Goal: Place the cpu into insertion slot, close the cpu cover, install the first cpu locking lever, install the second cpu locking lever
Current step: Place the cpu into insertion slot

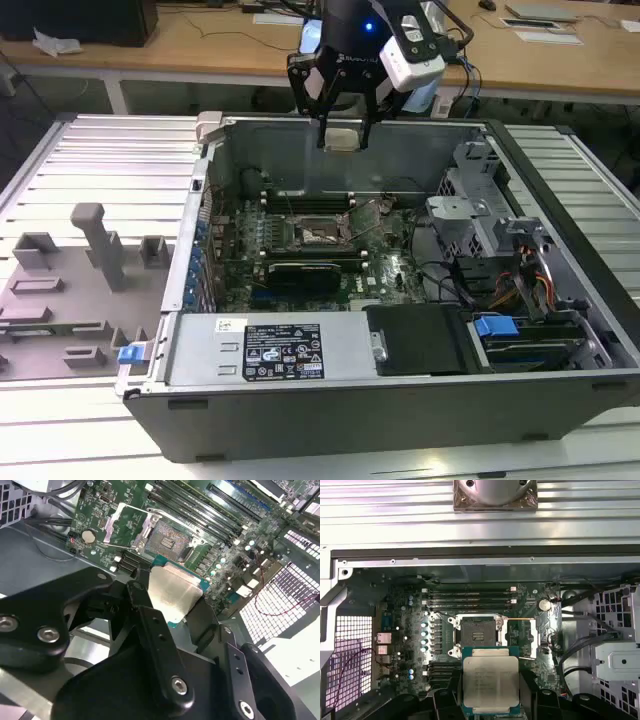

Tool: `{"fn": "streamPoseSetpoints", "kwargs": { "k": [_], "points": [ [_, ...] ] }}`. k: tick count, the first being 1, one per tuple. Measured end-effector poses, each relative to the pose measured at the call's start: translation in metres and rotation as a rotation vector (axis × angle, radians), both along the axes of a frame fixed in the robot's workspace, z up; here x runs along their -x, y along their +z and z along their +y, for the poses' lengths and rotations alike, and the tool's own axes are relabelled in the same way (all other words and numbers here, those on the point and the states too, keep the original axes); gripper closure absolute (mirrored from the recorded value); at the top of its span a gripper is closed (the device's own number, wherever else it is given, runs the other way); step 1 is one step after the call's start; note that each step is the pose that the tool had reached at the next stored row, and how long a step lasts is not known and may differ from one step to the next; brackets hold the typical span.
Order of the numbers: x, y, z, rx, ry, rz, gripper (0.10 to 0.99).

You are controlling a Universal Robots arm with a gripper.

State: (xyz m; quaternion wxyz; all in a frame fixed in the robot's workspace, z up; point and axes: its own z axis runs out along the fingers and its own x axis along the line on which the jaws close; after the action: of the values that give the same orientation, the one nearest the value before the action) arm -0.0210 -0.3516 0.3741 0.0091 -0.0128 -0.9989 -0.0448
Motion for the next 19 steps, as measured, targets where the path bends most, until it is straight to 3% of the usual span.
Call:
{"fn": "streamPoseSetpoints", "kwargs": {
  "k": [9,15,18,19],
  "points": [
    [0.0000,-0.0037,0.0000,0.000,0.000,0.0000,0.545],
    [0.0003,-0.0185,0.0000,0.000,0.000,-0.0012,0.545],
    [0.0045,-0.0328,0.0000,0.000,0.000,-0.0108,0.545],
    [0.0049,-0.0347,0.0000,0.000,0.000,-0.0111,0.545]
  ]
}}
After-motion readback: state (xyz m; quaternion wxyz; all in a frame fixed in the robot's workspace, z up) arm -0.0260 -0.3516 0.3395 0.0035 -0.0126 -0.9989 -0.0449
